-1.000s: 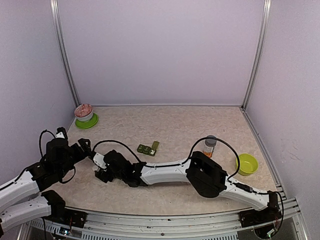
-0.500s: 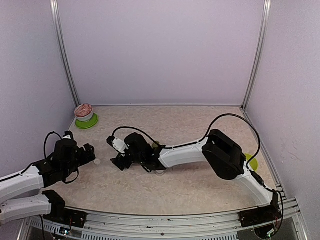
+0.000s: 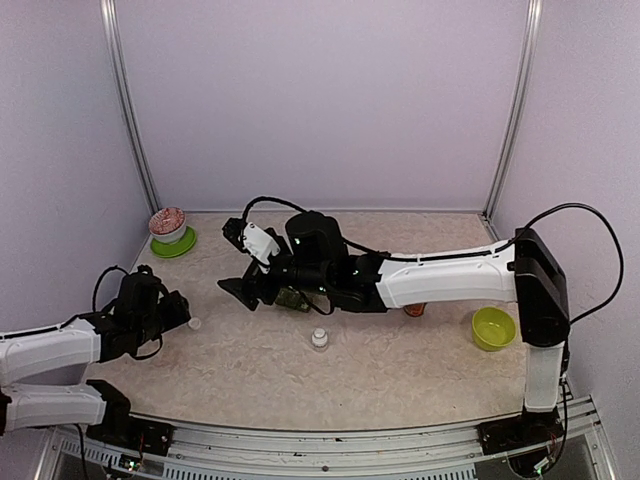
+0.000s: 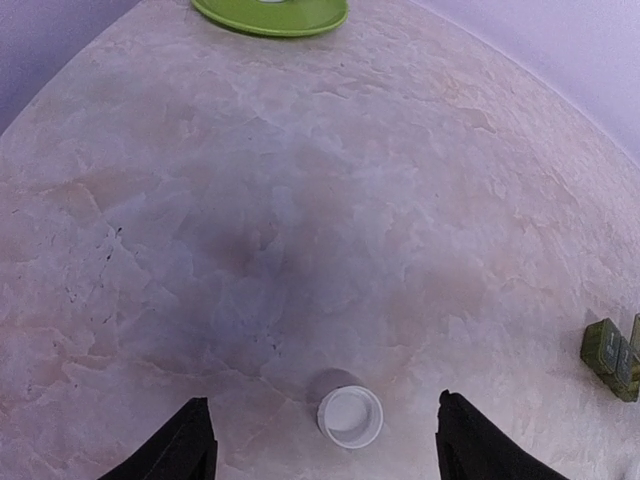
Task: Sort the pills into containers
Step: Pick up the lid of the pill bottle from the center of the board.
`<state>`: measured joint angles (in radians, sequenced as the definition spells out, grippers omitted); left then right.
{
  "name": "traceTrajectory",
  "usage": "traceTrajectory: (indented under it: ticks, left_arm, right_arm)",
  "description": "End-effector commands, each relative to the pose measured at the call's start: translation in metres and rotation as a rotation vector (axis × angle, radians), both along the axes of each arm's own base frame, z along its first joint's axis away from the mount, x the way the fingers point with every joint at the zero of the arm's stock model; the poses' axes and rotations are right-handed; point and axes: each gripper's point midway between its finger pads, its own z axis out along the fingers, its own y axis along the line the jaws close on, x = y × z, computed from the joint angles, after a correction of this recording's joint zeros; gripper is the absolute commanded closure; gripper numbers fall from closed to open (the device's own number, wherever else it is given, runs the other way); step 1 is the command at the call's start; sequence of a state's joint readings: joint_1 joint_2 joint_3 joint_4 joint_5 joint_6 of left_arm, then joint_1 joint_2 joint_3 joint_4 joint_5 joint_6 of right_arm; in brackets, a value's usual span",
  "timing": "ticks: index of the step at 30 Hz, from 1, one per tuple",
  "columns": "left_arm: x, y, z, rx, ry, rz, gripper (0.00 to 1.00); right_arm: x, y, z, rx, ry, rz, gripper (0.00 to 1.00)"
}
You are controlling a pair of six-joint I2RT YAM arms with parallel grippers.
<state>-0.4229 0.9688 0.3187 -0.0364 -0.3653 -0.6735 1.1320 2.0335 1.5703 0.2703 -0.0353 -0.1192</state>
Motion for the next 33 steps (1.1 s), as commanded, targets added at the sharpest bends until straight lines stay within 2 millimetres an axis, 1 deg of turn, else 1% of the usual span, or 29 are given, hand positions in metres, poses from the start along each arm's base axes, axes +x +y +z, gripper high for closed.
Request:
traceTrajectory:
  ticks: [1, 3, 5, 8, 13, 17, 18, 19, 20, 23, 25, 28, 30, 33]
  left_arm:
    - [0.016, -0.005, 0.005, -0.062, -0.018, -0.031, 0.33]
    - [0.019, -0.007, -0.002, -0.082, 0.003, -0.043, 0.34]
    - [0.023, -0.007, -0.009, -0.093, 0.025, -0.045, 0.37]
    - [0.028, -0.008, -0.017, -0.097, 0.054, -0.052, 0.38]
    - [0.033, -0.012, -0.025, -0.108, 0.073, -0.072, 0.39]
    - [0.035, -0.014, -0.032, -0.115, 0.102, -0.086, 0.44]
    - [0.034, -0.014, -0.033, -0.116, 0.107, -0.087, 0.46]
    - [0.034, -0.015, -0.035, -0.116, 0.112, -0.090, 0.51]
    - [0.033, -0.015, -0.036, -0.117, 0.113, -0.092, 0.53]
    - [0.030, -0.015, -0.039, -0.122, 0.121, -0.094, 0.54]
    - [0.028, -0.015, -0.041, -0.122, 0.127, -0.099, 0.57]
    - [0.026, -0.014, -0.042, -0.124, 0.131, -0.096, 0.59]
    - [0.025, -0.014, -0.042, -0.126, 0.138, -0.093, 0.63]
    - [0.024, -0.014, -0.040, -0.131, 0.148, -0.090, 0.63]
  right_arm:
    - [-0.007, -0.023, 0.010, -0.020, -0.019, -0.003, 0.07]
    - [-0.009, -0.034, 0.015, -0.023, -0.027, -0.017, 0.07]
    - [-0.010, -0.044, 0.020, -0.022, -0.042, -0.032, 0.06]
    - [-0.007, -0.056, 0.028, -0.016, -0.053, -0.062, 0.05]
    - [-0.003, -0.066, 0.031, -0.015, -0.051, -0.081, 0.05]
    - [0.002, -0.068, 0.026, -0.034, -0.052, -0.099, 0.04]
    - [0.002, -0.067, 0.026, -0.034, -0.052, -0.099, 0.04]
    - [0.002, -0.067, 0.026, -0.033, -0.050, -0.096, 0.04]
    - [0.002, -0.067, 0.025, -0.035, -0.050, -0.095, 0.04]
    - [0.002, -0.066, 0.025, -0.035, -0.049, -0.093, 0.04]
    - [0.003, -0.065, 0.024, -0.041, -0.050, -0.094, 0.04]
    - [0.005, -0.066, 0.022, -0.047, -0.047, -0.097, 0.04]
    - [0.006, -0.066, 0.022, -0.047, -0.044, -0.098, 0.03]
    - [0.007, -0.066, 0.021, -0.054, -0.040, -0.099, 0.03]
